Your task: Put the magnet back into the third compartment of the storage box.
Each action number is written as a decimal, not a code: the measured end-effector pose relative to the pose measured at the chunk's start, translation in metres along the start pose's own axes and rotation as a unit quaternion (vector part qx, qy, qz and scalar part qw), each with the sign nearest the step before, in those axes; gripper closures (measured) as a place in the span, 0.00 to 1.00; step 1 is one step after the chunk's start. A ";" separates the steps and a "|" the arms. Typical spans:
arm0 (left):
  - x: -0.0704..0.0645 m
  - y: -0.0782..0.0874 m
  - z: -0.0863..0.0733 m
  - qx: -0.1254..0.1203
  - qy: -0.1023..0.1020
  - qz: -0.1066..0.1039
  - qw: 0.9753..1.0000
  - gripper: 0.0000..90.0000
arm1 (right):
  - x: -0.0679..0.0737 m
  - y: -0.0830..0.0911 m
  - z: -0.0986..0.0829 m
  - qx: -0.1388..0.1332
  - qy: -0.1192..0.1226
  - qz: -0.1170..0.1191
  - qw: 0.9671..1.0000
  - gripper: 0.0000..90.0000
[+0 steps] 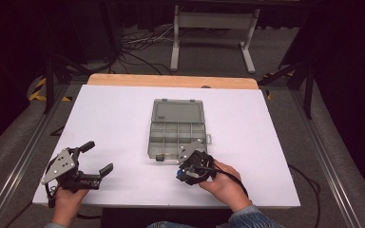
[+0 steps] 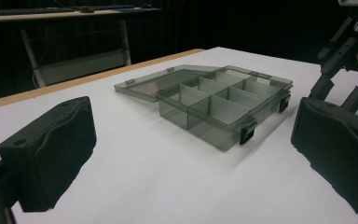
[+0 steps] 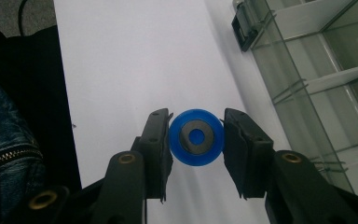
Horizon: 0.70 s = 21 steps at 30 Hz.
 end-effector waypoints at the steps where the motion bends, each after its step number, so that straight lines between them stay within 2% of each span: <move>1: 0.000 0.000 0.000 0.000 0.000 0.000 1.000 0.01 | -0.001 0.001 0.001 -0.004 0.002 -0.001 1.000 0.69; 10: 0.000 0.000 0.000 0.001 0.000 -0.001 1.000 0.01 | -0.004 0.007 0.006 -0.006 -0.001 -0.005 1.000 0.69; 21: 0.000 0.000 0.000 0.002 0.000 -0.001 1.000 0.01 | -0.022 0.020 0.016 -0.018 -0.016 -0.019 1.000 0.69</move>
Point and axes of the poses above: each handheld gripper's, and its own axes: y roughly backward along the jaws, z roughly out of its top, x roughly to its left, the point moved 8 cm from there along -y, roughly forward along the jaws
